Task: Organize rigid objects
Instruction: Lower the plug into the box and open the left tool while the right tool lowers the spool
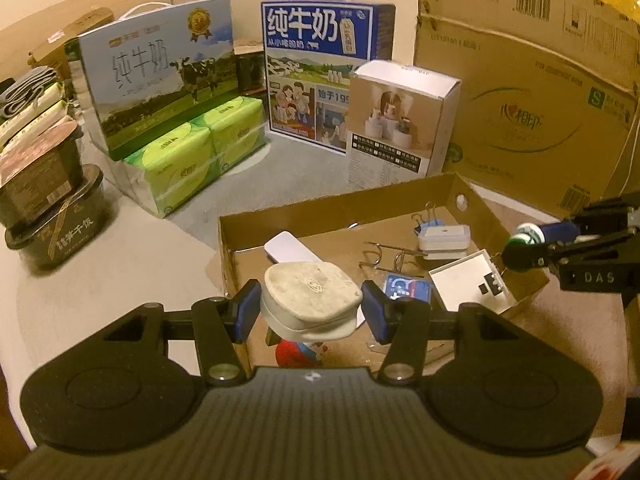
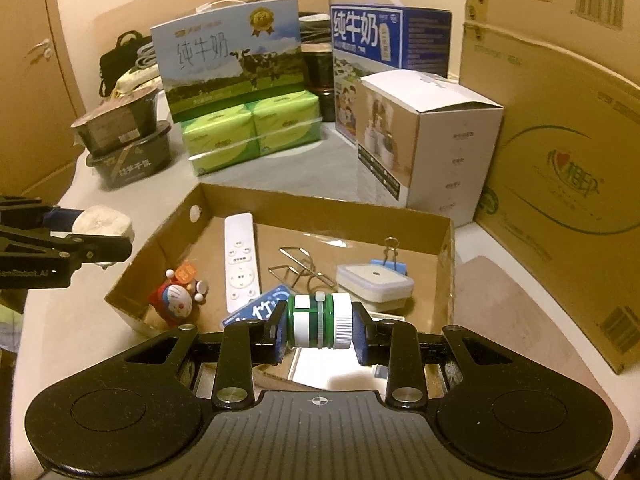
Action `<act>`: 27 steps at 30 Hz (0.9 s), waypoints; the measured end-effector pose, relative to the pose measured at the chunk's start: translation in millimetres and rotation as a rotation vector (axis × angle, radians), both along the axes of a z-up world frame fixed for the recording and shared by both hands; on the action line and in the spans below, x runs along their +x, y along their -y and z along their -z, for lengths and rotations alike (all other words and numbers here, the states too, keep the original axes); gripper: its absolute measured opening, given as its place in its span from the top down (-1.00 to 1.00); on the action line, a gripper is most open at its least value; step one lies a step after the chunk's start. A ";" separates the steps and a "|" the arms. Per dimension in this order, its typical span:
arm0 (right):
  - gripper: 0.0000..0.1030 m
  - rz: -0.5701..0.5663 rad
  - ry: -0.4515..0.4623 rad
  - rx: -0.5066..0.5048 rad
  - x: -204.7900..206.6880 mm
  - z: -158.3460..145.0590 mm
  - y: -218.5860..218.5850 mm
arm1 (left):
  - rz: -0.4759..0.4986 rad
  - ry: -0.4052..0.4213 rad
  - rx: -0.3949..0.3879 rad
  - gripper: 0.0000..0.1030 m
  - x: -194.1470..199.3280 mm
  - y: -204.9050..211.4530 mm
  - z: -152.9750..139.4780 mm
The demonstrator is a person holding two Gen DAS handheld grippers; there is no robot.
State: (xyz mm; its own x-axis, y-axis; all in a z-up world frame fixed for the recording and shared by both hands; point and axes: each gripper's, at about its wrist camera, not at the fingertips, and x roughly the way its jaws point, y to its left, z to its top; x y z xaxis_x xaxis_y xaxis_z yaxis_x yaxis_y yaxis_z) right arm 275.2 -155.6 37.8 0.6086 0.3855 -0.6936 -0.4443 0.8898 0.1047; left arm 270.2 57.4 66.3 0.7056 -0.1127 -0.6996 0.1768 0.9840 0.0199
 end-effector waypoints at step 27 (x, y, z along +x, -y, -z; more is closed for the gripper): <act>0.38 -0.129 -0.104 -0.092 81.6 -1.1 -25.2 | 0.072 -0.129 0.031 0.01 70.3 -10.7 14.9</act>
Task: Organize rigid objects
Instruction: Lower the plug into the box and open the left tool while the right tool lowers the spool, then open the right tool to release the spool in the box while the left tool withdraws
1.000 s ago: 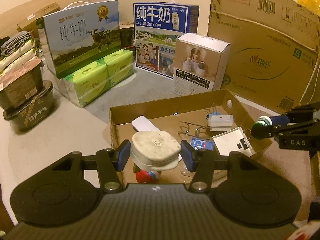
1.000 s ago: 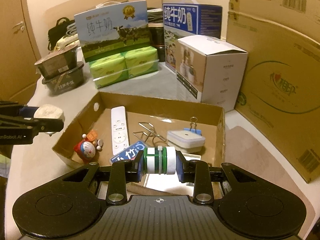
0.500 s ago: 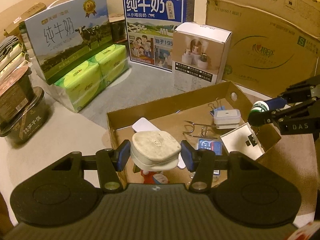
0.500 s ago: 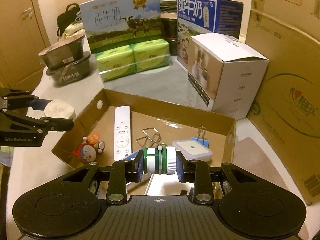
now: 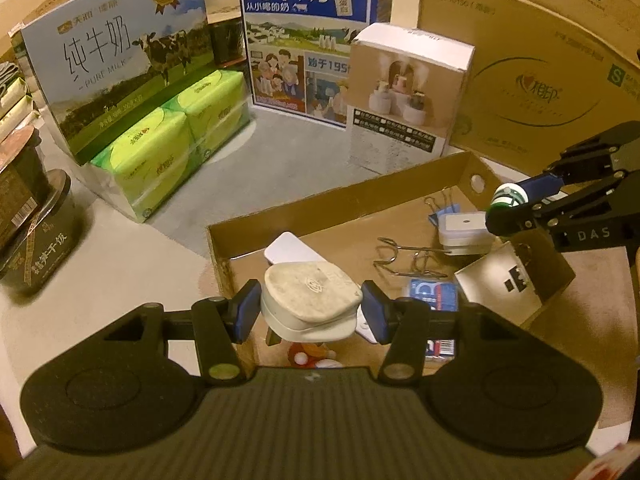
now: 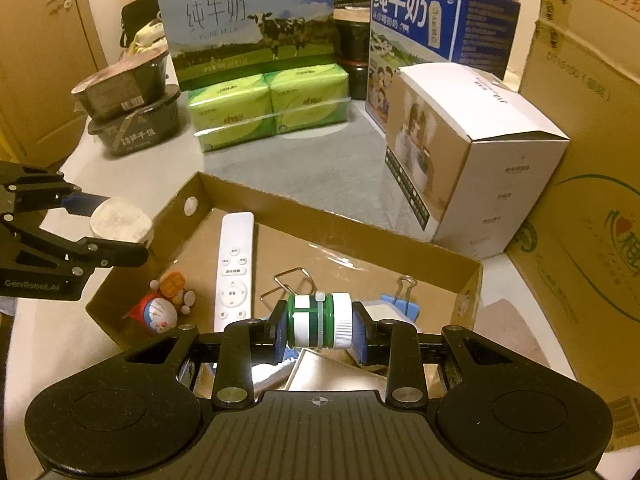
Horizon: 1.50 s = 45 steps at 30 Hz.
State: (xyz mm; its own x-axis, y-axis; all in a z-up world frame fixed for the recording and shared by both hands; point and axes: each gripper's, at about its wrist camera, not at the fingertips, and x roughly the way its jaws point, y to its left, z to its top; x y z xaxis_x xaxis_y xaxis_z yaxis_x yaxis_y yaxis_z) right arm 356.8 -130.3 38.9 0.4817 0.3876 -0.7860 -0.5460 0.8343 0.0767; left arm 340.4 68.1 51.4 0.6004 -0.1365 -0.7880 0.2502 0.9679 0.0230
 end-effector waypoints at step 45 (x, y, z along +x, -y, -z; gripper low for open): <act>0.38 0.011 -0.106 0.018 75.8 38.8 -30.4 | -0.004 -0.060 0.047 -0.17 56.9 -20.0 41.6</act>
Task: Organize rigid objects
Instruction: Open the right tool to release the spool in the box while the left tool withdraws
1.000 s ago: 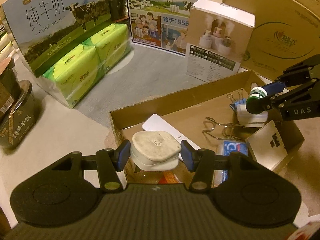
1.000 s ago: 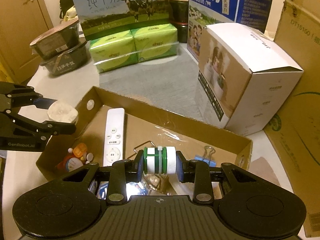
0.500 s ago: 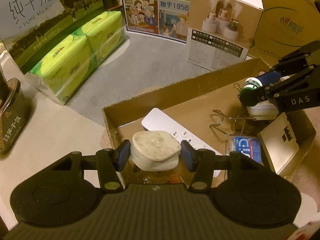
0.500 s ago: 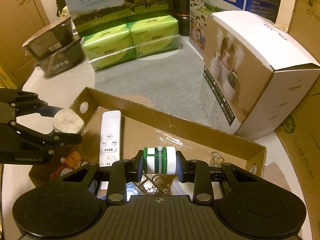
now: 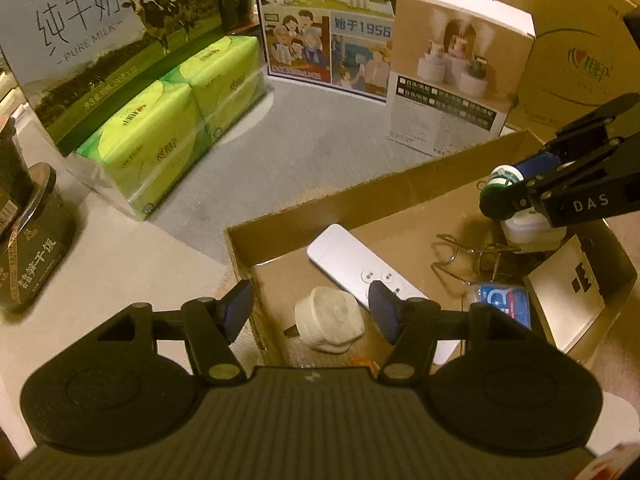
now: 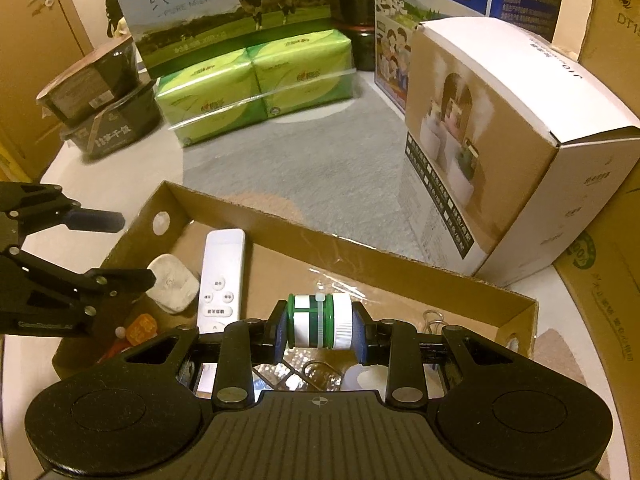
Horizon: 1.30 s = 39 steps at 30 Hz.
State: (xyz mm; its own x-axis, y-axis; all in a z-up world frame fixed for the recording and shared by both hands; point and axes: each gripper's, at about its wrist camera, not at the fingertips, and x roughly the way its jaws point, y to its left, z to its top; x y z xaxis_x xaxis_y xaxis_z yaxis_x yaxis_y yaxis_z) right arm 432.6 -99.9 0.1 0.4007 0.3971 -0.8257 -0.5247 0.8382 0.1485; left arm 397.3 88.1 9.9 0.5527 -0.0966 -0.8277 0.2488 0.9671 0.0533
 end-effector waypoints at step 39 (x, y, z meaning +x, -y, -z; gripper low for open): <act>-0.20 0.074 -0.002 0.021 3.2 4.7 8.6 | -0.020 0.017 -0.021 -0.34 -3.4 -6.7 0.6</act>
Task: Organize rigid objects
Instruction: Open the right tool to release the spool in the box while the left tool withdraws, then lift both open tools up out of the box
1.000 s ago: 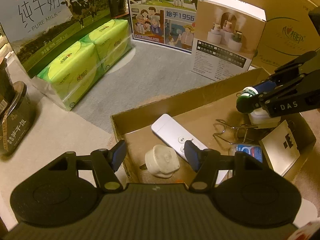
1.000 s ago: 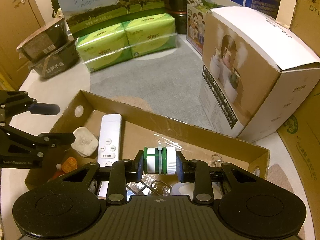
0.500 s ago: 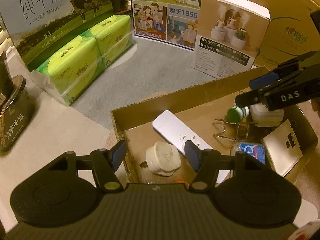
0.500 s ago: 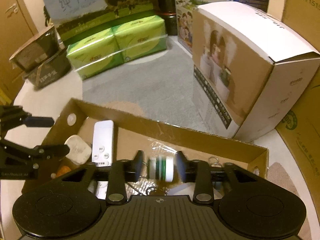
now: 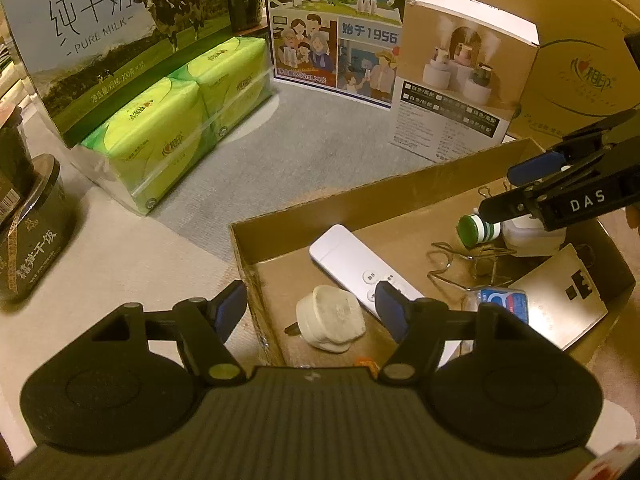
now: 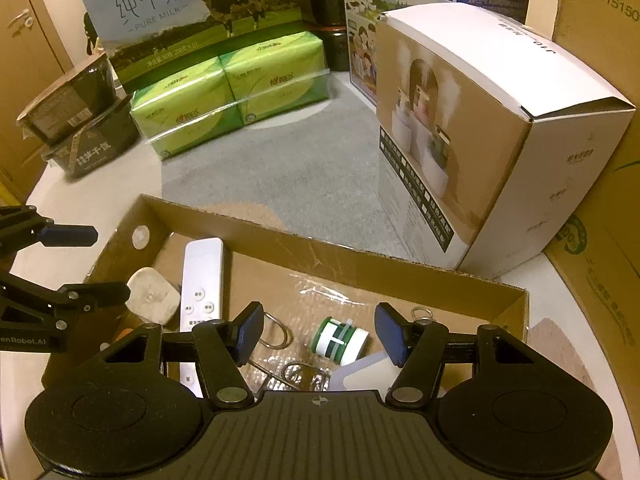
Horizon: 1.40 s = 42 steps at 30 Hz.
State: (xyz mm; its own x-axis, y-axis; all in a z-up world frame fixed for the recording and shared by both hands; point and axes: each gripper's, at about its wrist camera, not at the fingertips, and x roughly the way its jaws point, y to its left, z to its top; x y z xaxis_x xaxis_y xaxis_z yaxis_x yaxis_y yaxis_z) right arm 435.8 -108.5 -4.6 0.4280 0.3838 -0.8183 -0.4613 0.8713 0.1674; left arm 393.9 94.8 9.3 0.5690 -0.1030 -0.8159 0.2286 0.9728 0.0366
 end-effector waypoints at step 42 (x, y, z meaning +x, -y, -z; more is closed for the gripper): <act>-0.99 0.027 0.032 -0.001 -89.5 -51.9 26.4 | -0.137 0.074 -0.067 -0.99 -82.0 2.6 -54.8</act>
State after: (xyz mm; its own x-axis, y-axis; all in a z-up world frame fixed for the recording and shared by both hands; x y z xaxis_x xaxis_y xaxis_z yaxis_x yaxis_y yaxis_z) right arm 346.2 -134.9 47.3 0.4640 0.3712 -0.8043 -0.4424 0.8838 0.1526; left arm 311.9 92.2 64.0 0.6397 -0.0728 -0.7652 0.0925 0.9956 -0.0174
